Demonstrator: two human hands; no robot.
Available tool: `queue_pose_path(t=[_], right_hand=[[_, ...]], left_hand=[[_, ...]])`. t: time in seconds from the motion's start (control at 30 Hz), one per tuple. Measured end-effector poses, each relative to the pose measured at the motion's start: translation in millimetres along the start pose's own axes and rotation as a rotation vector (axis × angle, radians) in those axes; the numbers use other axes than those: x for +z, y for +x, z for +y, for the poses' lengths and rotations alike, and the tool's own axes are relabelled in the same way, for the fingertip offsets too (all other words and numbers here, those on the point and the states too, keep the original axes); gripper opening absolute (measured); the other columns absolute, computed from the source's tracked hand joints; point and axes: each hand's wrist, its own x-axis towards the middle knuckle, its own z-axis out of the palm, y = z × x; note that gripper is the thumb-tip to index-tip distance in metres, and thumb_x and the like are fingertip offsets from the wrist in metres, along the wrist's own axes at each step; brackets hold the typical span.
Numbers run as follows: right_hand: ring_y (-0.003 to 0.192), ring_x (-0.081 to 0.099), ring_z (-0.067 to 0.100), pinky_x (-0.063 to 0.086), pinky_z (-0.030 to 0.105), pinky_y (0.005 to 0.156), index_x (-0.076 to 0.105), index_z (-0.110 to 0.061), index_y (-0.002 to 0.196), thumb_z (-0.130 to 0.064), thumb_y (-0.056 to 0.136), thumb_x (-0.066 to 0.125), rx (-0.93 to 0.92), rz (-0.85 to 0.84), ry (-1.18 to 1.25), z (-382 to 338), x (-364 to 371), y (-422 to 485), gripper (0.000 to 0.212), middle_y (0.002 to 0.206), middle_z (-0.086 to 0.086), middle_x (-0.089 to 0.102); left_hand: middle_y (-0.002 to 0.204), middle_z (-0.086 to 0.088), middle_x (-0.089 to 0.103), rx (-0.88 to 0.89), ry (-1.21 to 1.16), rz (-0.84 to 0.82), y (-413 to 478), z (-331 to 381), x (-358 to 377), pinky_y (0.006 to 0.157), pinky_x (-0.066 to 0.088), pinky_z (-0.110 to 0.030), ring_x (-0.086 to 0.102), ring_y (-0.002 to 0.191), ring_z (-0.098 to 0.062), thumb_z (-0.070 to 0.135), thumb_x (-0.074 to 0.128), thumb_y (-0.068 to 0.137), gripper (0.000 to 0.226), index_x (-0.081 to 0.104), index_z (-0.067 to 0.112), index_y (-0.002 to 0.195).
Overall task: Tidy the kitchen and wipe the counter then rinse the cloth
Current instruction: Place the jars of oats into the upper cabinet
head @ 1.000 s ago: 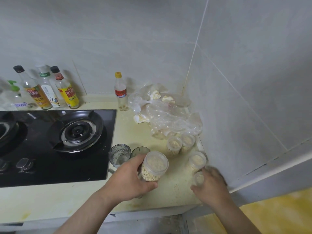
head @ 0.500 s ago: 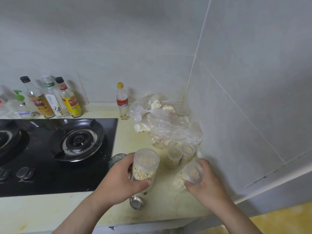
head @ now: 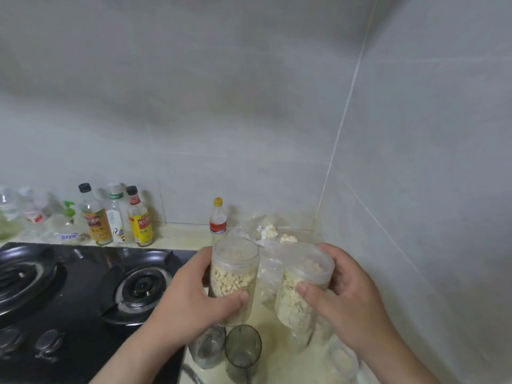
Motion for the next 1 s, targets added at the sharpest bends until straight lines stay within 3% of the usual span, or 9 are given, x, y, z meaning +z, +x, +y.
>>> queue_pose_path(t=[0.1,0.17,0.23,0.3,0.53,0.73,0.83,0.9,1.0], right_hand=[[0.096,0.07,0.011,0.054,0.037,0.088,0.068,-0.052,0.097,-0.002,0.073,0.081,-0.062,-0.006,0.055,-34.1,-0.3,17.1,0.057,0.102,-0.008,0.075],[0.1,0.07,0.01,0.052,0.038,0.091,0.068,-0.047,0.104,-0.023,0.062,0.092,-0.1,0.001,0.103,-56.8,0.1,26.0,0.053,0.105,-0.009,0.074],[0.103,0.069,0.01,0.051,0.04,0.094,0.065,-0.033,0.115,-0.048,0.041,0.095,-0.136,-0.004,0.141,-78.4,-0.6,34.7,0.081,0.109,-0.011,0.074],[0.102,0.069,0.008,0.052,0.039,0.094,0.062,-0.025,0.123,-0.044,0.038,0.092,-0.164,-0.003,0.165,-99.7,-1.3,43.9,0.092,0.108,-0.013,0.074],[0.098,0.071,0.007,0.052,0.04,0.096,0.065,-0.031,0.112,-0.077,0.016,0.084,-0.321,-0.023,0.171,-169.5,-5.7,64.3,0.109,0.103,-0.012,0.075],[0.098,0.069,0.0,0.05,0.034,0.098,0.063,-0.036,0.114,-0.08,0.01,0.08,-0.452,-0.033,0.138,-224.1,-22.2,70.9,0.113,0.103,-0.021,0.073],[0.1,0.069,0.003,0.049,0.037,0.1,0.065,-0.034,0.112,-0.08,0.008,0.081,-0.516,-0.012,0.132,-251.8,-31.2,71.4,0.115,0.102,-0.017,0.075],[0.097,0.07,0.003,0.051,0.037,0.097,0.065,-0.033,0.109,-0.08,0.007,0.081,-0.551,-0.011,0.135,-270.3,-35.4,71.6,0.114,0.099,-0.017,0.075],[0.095,0.071,0.004,0.052,0.035,0.093,0.065,-0.029,0.111,-0.081,0.011,0.08,-0.609,-0.005,0.114,-296.9,-38.6,75.4,0.114,0.099,-0.015,0.075]], left_hand=[[0.102,0.018,0.07,0.056,-0.044,0.068,16.1,27.3,-17.1,0.076,0.054,-0.021,0.068,0.094,-0.003,0.048,0.077,0.051,0.064,0.059,0.035,0.112],[0.104,0.016,0.07,0.107,-0.071,0.114,25.4,47.4,-29.4,0.077,0.054,-0.025,0.068,0.096,-0.005,0.048,0.077,0.05,0.07,0.057,0.035,0.116],[0.107,0.018,0.068,0.168,-0.076,0.157,33.5,68.0,-42.1,0.074,0.055,-0.022,0.067,0.097,-0.003,0.05,0.077,0.05,0.074,0.05,0.041,0.119],[0.108,0.023,0.066,0.215,-0.076,0.178,40.4,89.8,-54.3,0.073,0.057,-0.023,0.067,0.096,-0.003,0.05,0.076,0.051,0.077,0.042,0.053,0.12],[0.096,0.015,0.072,0.363,-0.044,0.269,56.2,159.4,-88.0,0.071,0.056,-0.024,0.072,0.084,-0.012,0.044,0.077,0.044,0.088,0.038,0.073,0.117],[0.089,0.029,0.07,0.355,0.061,0.304,62.5,210.5,-108.3,0.078,0.052,-0.015,0.068,0.08,0.008,0.044,0.076,0.038,0.08,0.049,0.054,0.113],[0.083,0.021,0.073,0.376,0.068,0.288,65.9,238.6,-123.4,0.067,0.047,-0.005,0.067,0.075,0.009,0.035,0.082,0.043,0.058,0.066,0.041,0.099],[0.084,0.016,0.074,0.418,0.062,0.318,70.6,258.9,-135.6,0.07,0.051,-0.012,0.069,0.078,0.003,0.047,0.078,0.035,0.061,0.069,0.036,0.094],[0.085,-0.003,0.075,0.425,-0.088,0.327,86.2,290.6,-153.2,0.069,0.06,-0.039,0.073,0.079,-0.019,0.045,0.079,0.035,0.062,0.071,0.022,0.093]])
